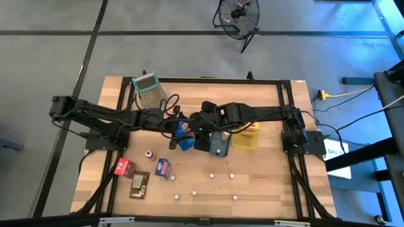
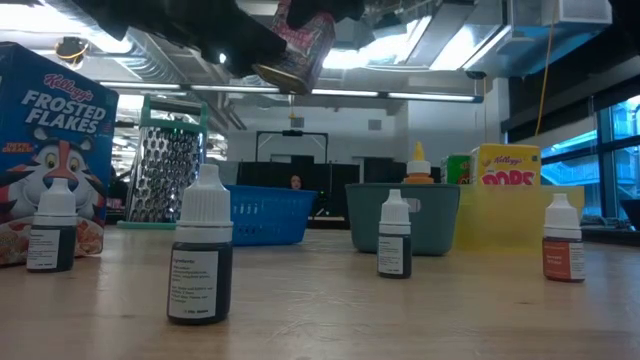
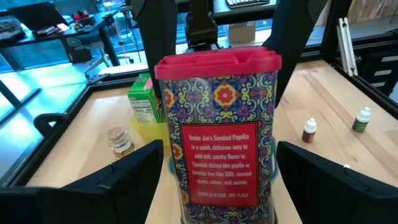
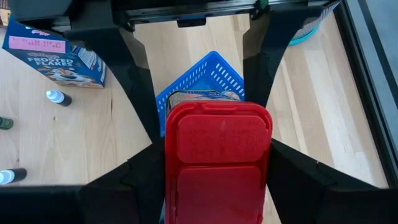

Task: Pick & Place Kitchen Items
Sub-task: Put the red seasoning can into the blue bin

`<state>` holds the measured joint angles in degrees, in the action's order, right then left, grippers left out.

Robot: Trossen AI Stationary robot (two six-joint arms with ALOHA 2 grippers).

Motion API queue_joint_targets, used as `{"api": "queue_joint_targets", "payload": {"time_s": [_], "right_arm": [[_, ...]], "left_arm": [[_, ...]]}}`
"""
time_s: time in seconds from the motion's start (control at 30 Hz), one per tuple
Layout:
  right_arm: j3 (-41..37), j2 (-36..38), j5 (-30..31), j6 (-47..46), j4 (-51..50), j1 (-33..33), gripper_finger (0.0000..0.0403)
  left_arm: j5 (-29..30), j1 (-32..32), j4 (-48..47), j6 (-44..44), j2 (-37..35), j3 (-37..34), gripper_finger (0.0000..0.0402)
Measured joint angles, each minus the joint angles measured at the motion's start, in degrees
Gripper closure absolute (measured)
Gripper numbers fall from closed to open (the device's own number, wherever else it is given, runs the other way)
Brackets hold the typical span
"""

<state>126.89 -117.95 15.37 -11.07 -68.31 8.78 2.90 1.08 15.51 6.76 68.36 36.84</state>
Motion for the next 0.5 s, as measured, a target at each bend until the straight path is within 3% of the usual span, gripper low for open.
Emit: {"api": "queue_joint_targets", "payload": {"time_s": [0.3,0.5], "right_arm": [[0.0,0.0,0.0,0.0,0.0,0.0,0.0175],[0.0,0.0,0.0,0.0,0.0,0.0,0.0175]], "left_arm": [[0.0,0.0,0.2,0.0,0.0,0.0,0.0095],[0.0,0.0,0.2,0.0,0.0,0.0,0.0118]]}}
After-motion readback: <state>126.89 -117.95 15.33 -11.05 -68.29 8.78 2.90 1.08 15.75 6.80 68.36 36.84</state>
